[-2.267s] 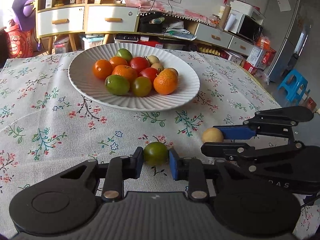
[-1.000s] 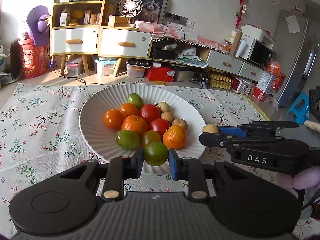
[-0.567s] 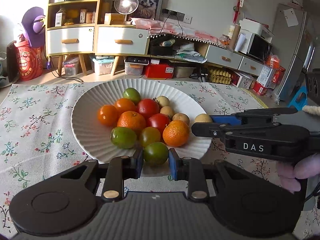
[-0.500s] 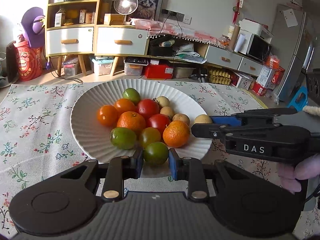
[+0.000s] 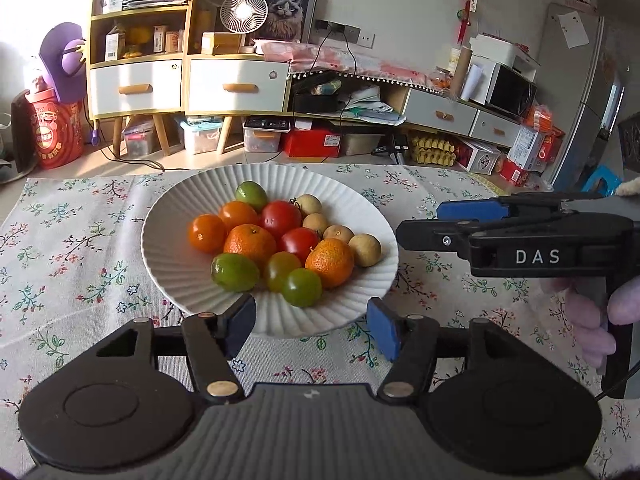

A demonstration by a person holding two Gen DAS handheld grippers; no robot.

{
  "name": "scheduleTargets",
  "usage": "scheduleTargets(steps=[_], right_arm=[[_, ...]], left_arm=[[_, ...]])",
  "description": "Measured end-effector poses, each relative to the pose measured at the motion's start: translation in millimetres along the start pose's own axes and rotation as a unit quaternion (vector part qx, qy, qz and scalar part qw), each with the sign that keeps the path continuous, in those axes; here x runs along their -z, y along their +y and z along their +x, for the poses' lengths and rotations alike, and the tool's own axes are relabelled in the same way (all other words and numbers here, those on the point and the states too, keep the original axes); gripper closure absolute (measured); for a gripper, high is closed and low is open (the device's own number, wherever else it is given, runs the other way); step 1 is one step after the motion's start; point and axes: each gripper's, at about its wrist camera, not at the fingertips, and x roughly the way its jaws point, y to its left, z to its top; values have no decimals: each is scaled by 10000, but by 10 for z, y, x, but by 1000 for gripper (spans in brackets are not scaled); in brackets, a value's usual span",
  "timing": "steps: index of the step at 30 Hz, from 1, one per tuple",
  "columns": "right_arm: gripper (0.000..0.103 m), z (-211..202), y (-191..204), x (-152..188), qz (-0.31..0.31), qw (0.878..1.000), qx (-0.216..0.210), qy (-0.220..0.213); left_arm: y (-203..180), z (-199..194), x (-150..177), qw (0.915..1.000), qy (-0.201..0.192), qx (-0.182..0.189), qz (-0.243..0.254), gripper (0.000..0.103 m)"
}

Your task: Organize fruits

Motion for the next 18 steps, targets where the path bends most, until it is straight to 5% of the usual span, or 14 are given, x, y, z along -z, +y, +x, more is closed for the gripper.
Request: scheduleTargets(steps=[7, 18], right_arm=[[29, -231, -17, 22, 461, 9981, 367, 151], [12, -466, 324, 337, 507, 9922, 862, 740]], left_arm=[[-106, -217, 114, 9985, 379, -373, -146, 17], [-197, -536, 313, 9897, 712, -1124, -521, 8]])
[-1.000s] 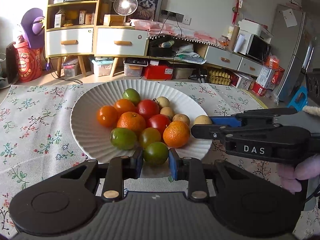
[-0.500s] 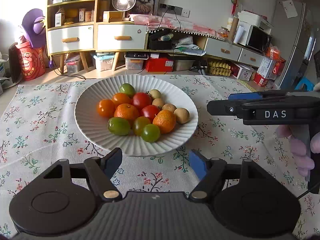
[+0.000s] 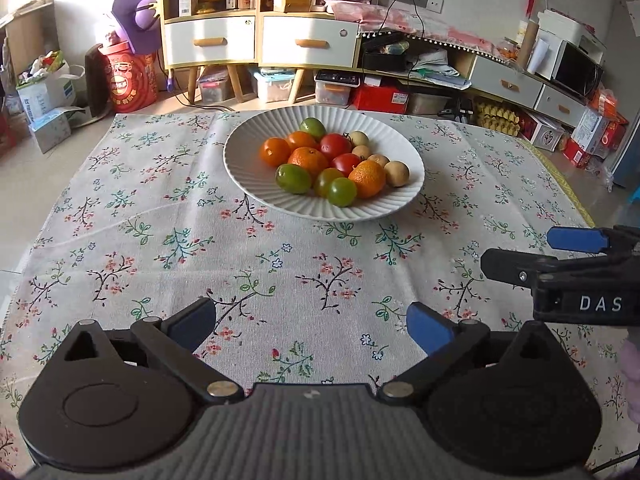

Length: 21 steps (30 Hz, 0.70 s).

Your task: Organize fruits

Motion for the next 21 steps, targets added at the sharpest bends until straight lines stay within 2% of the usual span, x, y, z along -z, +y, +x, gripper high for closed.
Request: scheduleTargets(steps=[6, 9, 15, 21], right_arm=[[6, -5, 100, 89, -82, 9998, 151, 83], [2, 39, 109, 110, -61, 9998, 177, 109], [2, 255, 141, 219, -234, 9980, 414, 418], [2, 358, 109, 288, -98, 9967, 499, 638]], left_arm=[[66, 25, 138, 9989, 215, -370, -173, 8], [93, 33, 181, 9978, 186, -556, -316, 8], [127, 63, 170, 9964, 160, -685, -471, 8], [131, 138, 175, 9954, 280, -773, -485, 8]])
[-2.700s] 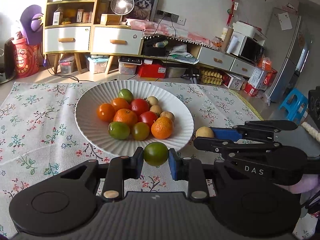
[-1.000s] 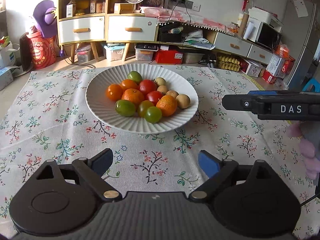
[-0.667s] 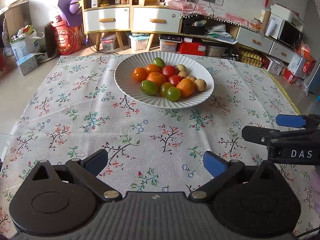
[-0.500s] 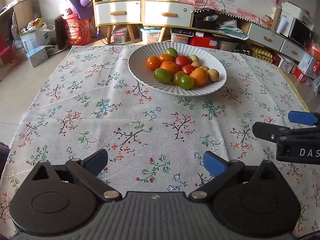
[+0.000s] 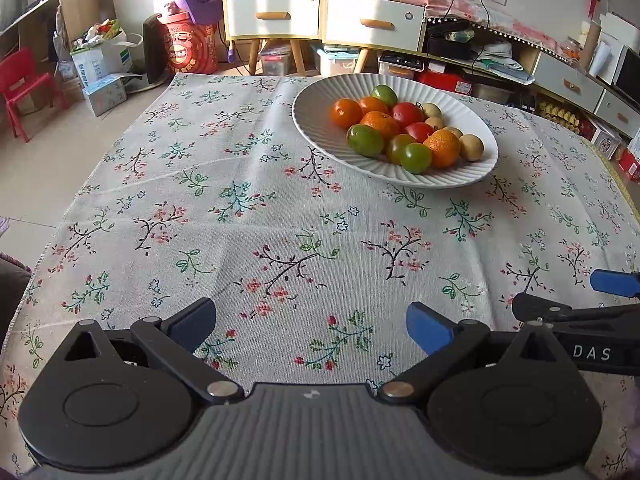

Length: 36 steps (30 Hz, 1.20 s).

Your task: Organize fruits

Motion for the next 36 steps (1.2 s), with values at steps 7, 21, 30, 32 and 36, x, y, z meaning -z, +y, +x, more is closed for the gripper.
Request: scheduleTargets(steps=[7, 21, 30, 32, 36], right_arm=[[2, -23, 17, 30, 87, 9999, -26, 50], [1, -106, 47, -48, 76, 9999, -79, -123], [1, -133, 45, -62, 66, 9998, -93, -181], [1, -132, 53, -64, 58, 9998, -99, -185], [1, -141, 56, -64, 47, 9997, -96, -200]], left_arm=[[-17, 9, 14, 10000, 49, -15, 7, 8], [-22, -8, 28, 9999, 126, -77, -18, 8], [-25, -26, 26, 9999, 99, -116, -20, 8], [-25, -28, 26, 9999, 101, -116, -17, 8], [-24, -31, 25, 9999, 84, -127, -25, 8]])
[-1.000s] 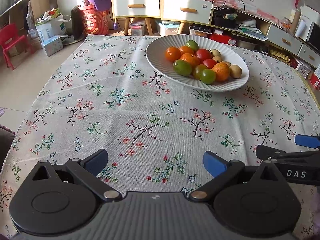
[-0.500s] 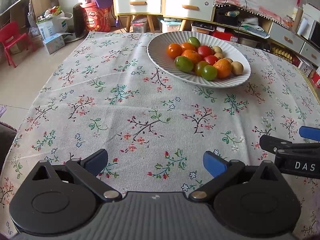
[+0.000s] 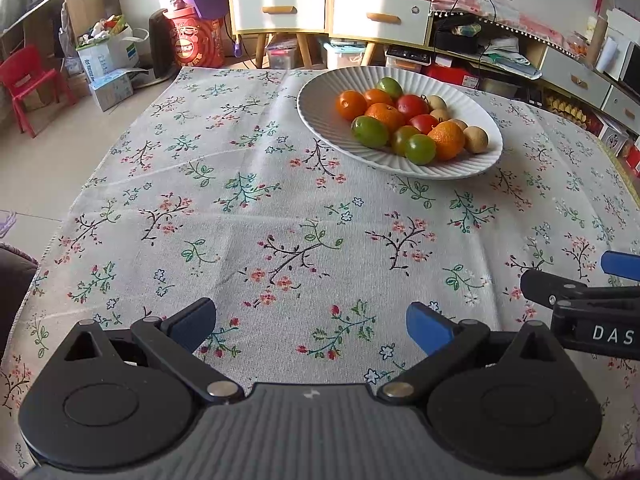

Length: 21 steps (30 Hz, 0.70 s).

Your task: Organize fruits

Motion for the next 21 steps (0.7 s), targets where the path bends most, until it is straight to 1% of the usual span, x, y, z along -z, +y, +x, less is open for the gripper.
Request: scheduleTargets(steps=[21], right_arm=[[1, -28, 20, -10, -12, 10000, -12, -58]], left_arm=[[-4, -28, -3, 10000, -29, -17, 58, 8]])
